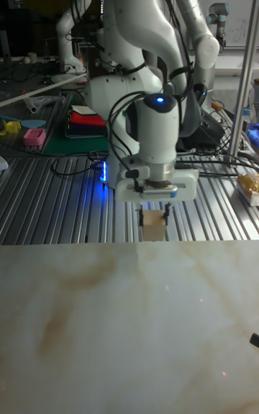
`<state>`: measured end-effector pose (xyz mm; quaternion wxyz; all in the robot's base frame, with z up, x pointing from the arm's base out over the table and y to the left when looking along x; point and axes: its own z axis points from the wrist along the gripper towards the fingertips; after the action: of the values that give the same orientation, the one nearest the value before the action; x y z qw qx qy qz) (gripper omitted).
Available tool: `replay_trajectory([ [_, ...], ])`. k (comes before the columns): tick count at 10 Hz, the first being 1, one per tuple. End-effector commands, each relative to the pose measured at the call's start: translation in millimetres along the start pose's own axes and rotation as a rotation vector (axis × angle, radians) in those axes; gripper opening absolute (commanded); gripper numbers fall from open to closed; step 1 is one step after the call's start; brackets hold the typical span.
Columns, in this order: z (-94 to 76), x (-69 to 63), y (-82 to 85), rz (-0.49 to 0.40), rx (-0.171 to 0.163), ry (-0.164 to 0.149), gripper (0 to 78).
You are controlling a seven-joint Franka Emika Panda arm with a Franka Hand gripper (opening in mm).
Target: Pick up the small block on the left and move it to the right
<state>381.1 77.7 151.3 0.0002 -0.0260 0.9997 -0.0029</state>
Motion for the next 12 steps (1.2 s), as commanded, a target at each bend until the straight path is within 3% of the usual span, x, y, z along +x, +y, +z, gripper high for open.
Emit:
replay_trajectory([
  [1, -10.8, -30.6, 11.1, 0.032, -0.009, 0.021, 1.3],
  [6, -9.7, -42.8, 19.4, 0.046, -0.013, 0.023, 1.3],
  [10, -12.8, -49.4, 45.5, 0.107, -0.018, 0.023, 1.3],
  [12, -11.5, -50.9, 48.3, 0.118, -0.019, 0.021, 1.3],
])
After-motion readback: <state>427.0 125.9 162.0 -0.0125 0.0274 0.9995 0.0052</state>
